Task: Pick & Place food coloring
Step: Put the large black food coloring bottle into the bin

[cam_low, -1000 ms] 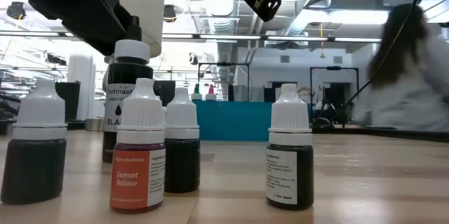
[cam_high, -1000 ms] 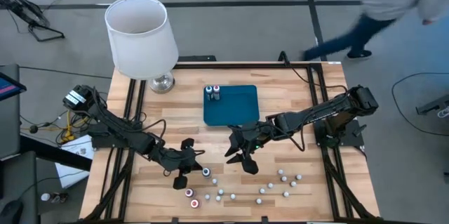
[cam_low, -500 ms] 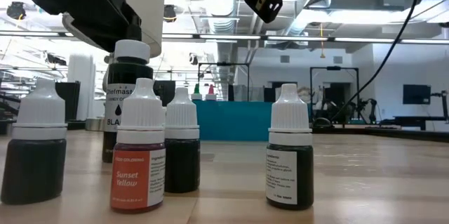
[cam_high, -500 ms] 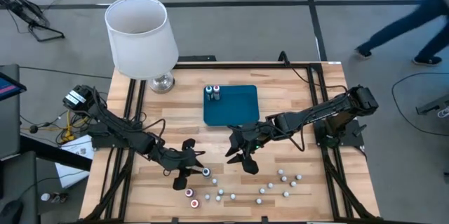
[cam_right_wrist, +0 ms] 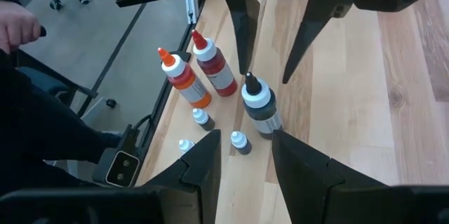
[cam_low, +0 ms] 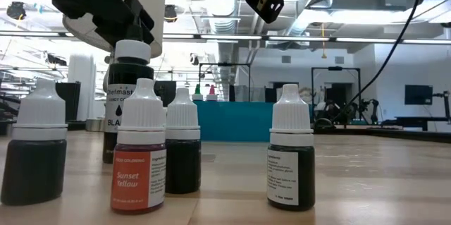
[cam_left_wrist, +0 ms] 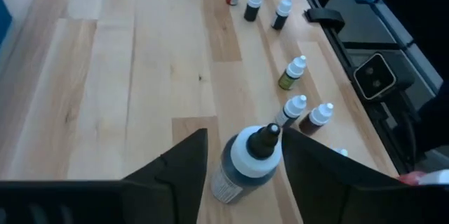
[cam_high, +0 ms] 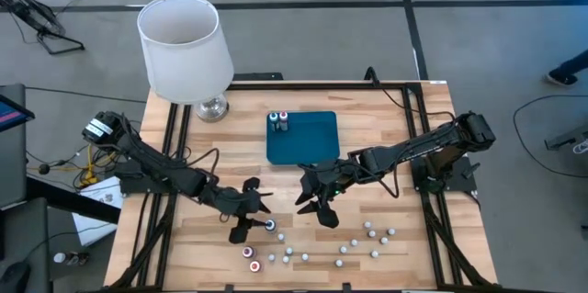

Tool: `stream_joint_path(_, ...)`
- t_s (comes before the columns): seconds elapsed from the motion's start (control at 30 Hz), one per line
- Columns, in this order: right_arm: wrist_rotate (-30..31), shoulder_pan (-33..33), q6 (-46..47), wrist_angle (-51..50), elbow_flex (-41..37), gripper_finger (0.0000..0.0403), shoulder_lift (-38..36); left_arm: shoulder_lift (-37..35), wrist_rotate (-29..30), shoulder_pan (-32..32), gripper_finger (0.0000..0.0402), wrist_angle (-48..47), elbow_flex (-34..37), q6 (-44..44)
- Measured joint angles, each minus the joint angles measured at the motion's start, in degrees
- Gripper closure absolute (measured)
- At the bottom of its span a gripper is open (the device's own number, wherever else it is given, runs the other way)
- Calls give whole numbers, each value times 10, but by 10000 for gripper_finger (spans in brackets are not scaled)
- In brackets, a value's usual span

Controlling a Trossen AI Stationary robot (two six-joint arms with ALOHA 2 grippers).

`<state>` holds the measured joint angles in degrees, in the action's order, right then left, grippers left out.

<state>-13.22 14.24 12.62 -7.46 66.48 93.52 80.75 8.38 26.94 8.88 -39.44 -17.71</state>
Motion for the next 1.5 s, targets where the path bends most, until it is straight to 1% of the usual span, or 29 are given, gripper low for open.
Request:
stream_joint_path(0.2,0,0,0,0,0,285,0,1,-11,-4,246,0,0,8)
stream_joint_path(0.27,0,0,0,0,0,285,0,11,-17,-4,251,11,0,10)
stream_joint_path(0.37,0,0,0,-1,0,285,0,37,-45,-4,255,30,-2,9)
stream_joint_path(0.43,0,0,0,-4,-1,285,0,53,-49,-4,257,31,-6,5)
stream_joint_path(0.57,0,0,0,-11,-1,285,0,67,-47,-4,258,54,-13,2)
stream_joint_path(0.77,0,0,0,-15,-1,285,0,66,-42,-7,260,46,-13,5)
stream_joint_path(0.87,0,0,0,-16,-1,285,0,66,-39,-7,271,42,-13,7)
stream_joint_path(1.07,0,0,0,-16,-1,285,0,66,-19,-8,296,37,-13,7)
stream_joint_path(1.2,0,0,0,-16,-1,285,0,66,5,-7,289,19,-14,7)
stream_joint_path(1.4,0,0,0,-16,-1,285,0,65,83,-18,281,0,-14,15)
stream_joint_path(1.5,0,0,1,-16,-1,285,0,65,88,-41,282,-2,-14,15)
